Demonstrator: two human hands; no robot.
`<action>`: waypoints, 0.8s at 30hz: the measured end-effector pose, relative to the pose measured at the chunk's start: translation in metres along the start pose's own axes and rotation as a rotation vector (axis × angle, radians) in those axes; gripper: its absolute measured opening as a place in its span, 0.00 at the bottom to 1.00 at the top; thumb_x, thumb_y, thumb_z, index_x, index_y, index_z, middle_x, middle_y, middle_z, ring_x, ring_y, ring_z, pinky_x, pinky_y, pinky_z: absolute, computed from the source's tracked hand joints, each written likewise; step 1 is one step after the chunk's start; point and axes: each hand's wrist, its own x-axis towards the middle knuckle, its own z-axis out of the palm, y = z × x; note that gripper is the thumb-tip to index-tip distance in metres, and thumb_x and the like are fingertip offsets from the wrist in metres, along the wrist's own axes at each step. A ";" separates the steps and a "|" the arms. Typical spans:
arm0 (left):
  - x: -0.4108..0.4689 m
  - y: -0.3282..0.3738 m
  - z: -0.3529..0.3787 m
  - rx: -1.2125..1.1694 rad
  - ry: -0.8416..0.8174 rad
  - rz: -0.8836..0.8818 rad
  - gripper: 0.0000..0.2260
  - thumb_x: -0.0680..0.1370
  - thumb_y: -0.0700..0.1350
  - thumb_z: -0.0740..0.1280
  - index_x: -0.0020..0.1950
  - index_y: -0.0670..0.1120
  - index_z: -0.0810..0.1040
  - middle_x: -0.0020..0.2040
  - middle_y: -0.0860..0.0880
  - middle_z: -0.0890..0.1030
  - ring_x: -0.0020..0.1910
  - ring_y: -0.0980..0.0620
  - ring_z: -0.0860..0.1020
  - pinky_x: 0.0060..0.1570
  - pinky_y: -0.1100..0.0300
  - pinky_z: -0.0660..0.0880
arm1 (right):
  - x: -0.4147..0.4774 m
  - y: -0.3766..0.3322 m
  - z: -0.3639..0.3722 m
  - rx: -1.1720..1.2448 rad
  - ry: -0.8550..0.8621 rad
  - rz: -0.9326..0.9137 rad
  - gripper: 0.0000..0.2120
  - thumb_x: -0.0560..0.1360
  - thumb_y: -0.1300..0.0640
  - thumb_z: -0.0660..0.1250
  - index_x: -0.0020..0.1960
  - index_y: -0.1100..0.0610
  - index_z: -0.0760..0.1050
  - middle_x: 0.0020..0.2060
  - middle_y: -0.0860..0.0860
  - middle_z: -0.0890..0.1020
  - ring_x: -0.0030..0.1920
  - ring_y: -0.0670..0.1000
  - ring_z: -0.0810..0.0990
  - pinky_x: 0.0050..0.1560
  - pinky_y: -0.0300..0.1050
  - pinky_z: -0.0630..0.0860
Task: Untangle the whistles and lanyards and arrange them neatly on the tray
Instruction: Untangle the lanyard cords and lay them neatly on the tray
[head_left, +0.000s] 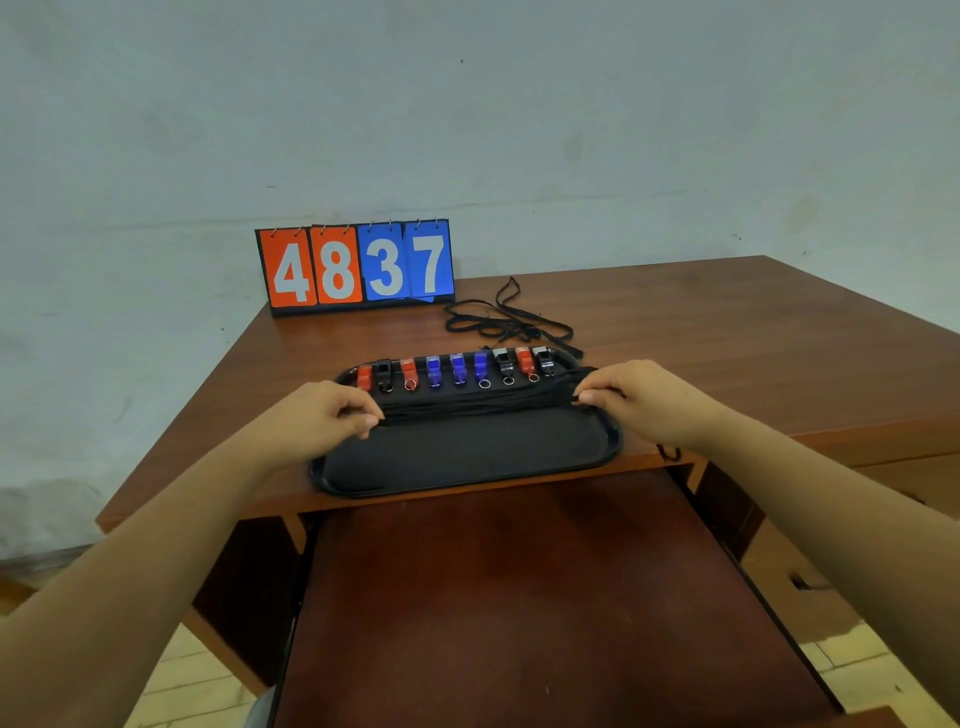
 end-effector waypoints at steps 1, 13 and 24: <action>0.000 -0.004 0.000 0.004 0.002 -0.013 0.06 0.81 0.47 0.65 0.49 0.58 0.79 0.42 0.57 0.83 0.45 0.62 0.79 0.45 0.66 0.70 | 0.000 0.004 0.001 -0.018 0.000 0.016 0.12 0.83 0.55 0.60 0.59 0.53 0.81 0.46 0.39 0.80 0.44 0.35 0.75 0.44 0.29 0.68; 0.004 -0.027 0.005 0.118 0.029 -0.113 0.04 0.76 0.46 0.72 0.48 0.55 0.80 0.44 0.57 0.81 0.45 0.61 0.78 0.48 0.65 0.73 | 0.008 0.032 0.025 0.037 0.148 0.147 0.03 0.80 0.58 0.65 0.48 0.51 0.76 0.43 0.48 0.81 0.45 0.48 0.79 0.44 0.41 0.74; 0.018 -0.033 0.010 0.172 0.083 -0.125 0.04 0.77 0.47 0.71 0.43 0.54 0.79 0.44 0.54 0.79 0.44 0.57 0.77 0.51 0.56 0.77 | 0.028 0.040 0.031 -0.177 0.128 0.116 0.09 0.81 0.57 0.64 0.55 0.55 0.82 0.49 0.48 0.75 0.51 0.51 0.77 0.56 0.46 0.74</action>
